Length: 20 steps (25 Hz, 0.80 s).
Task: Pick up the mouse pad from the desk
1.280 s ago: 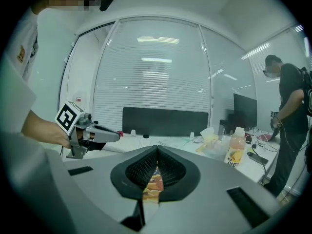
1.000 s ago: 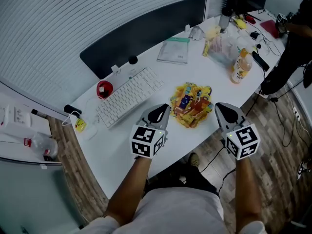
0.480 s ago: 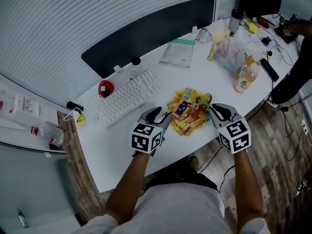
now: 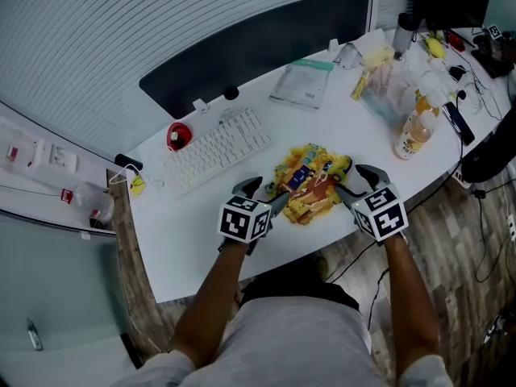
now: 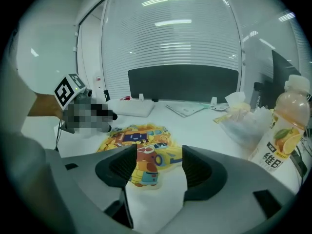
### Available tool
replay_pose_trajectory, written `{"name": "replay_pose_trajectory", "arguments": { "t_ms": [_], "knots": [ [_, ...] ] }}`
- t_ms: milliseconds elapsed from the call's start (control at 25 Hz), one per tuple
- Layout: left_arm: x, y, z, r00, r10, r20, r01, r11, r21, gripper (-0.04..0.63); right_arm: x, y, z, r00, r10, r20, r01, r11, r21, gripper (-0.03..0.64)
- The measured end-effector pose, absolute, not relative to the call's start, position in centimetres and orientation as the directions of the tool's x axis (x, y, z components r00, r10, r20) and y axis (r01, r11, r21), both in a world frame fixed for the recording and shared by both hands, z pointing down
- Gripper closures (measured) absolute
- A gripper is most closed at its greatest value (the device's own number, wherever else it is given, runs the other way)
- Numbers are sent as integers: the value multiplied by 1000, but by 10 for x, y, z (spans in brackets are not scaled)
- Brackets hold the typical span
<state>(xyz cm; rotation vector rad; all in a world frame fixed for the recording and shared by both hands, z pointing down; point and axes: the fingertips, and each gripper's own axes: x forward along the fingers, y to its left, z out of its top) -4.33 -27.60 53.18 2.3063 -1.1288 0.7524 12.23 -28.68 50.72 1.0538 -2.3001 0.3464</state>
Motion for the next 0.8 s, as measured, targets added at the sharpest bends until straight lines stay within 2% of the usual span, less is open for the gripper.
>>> {"name": "replay_pose_trajectory", "arguments": {
  "t_ms": [440,800],
  "knots": [
    [-47,-282,566,471,-473,745,-819,-549,169,216,121,-317,540,-478,-523,706,-780,622,-67,312],
    [-47,-282,573,453,-469,758,-815,-563,139,199,124,-335,555,-450,-505,737,-805,586,-90,298]
  ]
}}
